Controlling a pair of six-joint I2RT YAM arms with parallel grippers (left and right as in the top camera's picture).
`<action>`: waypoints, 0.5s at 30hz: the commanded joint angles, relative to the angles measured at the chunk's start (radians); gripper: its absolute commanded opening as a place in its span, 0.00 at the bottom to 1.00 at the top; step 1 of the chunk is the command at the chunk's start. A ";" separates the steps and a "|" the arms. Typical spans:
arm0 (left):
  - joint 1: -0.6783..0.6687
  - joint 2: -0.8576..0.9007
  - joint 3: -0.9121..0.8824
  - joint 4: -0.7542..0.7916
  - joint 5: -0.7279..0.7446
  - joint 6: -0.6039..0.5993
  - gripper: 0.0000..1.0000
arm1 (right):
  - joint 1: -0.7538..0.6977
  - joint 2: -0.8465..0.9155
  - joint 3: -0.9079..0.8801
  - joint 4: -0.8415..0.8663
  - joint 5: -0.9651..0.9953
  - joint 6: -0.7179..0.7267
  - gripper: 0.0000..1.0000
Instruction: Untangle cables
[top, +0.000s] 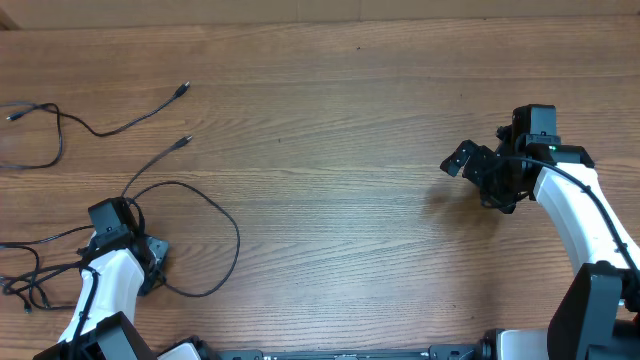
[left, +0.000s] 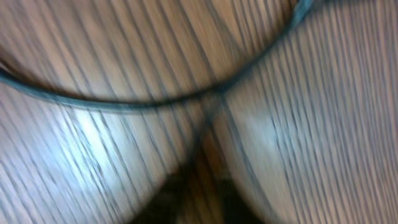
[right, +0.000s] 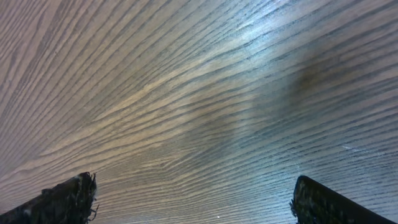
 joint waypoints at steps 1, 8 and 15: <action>-0.002 0.074 -0.098 0.045 0.080 -0.028 0.05 | 0.005 -0.004 -0.003 0.001 0.007 0.004 1.00; -0.006 0.075 -0.097 0.295 0.143 -0.030 0.04 | 0.005 -0.004 -0.003 -0.004 0.006 0.004 1.00; -0.022 0.089 -0.097 0.540 0.128 -0.030 0.04 | 0.005 -0.004 -0.003 -0.034 0.007 0.004 1.00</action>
